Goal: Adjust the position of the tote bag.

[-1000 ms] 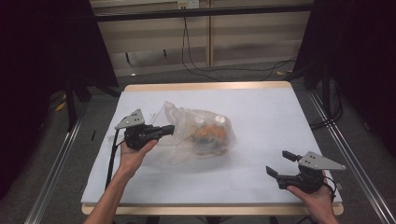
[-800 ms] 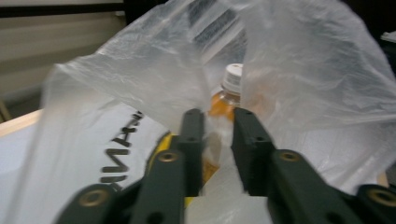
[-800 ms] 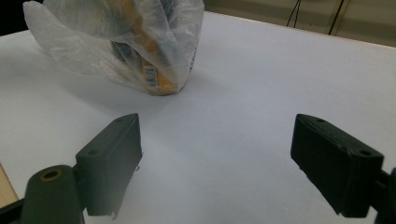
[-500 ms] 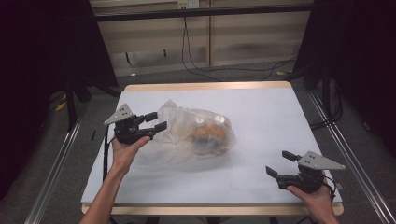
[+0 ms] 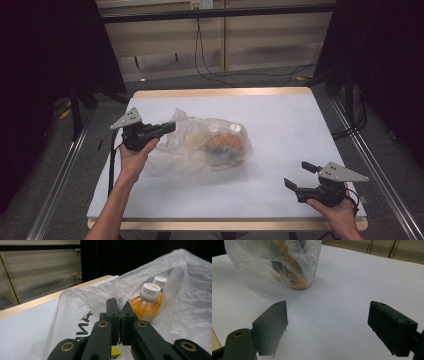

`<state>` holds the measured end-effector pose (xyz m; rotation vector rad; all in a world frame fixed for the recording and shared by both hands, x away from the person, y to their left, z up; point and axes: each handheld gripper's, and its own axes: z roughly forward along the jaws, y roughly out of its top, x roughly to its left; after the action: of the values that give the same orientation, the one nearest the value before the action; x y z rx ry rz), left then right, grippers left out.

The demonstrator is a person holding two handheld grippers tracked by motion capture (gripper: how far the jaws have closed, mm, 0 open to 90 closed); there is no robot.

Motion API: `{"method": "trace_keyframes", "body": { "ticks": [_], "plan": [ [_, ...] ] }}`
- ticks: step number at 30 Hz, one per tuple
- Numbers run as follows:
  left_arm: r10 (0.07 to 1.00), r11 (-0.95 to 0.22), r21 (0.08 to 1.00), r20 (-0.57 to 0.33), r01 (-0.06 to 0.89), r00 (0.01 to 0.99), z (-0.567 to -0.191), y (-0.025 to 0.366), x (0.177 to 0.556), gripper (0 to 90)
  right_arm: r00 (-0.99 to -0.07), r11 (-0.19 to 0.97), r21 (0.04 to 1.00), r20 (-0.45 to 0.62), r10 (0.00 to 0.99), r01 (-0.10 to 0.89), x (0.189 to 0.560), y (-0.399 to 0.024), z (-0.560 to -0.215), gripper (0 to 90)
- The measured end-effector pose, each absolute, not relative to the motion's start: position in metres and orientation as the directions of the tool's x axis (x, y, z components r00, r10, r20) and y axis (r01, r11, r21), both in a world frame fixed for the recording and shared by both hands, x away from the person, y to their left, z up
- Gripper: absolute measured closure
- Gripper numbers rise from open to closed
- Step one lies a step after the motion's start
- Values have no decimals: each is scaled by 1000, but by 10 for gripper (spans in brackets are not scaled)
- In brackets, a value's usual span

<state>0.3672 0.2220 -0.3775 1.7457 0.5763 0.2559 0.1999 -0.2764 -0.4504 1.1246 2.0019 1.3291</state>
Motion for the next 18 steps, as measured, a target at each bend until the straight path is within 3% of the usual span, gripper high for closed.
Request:
{"method": "trace_keyframes", "body": {
  "ticks": [18],
  "plan": [
    [456, -132, 984, -50, 124, 888, -316, 210, 361, 892, -606, 206, 925, 33, 795, 320, 216, -256, -435, 194]
  ]
}}
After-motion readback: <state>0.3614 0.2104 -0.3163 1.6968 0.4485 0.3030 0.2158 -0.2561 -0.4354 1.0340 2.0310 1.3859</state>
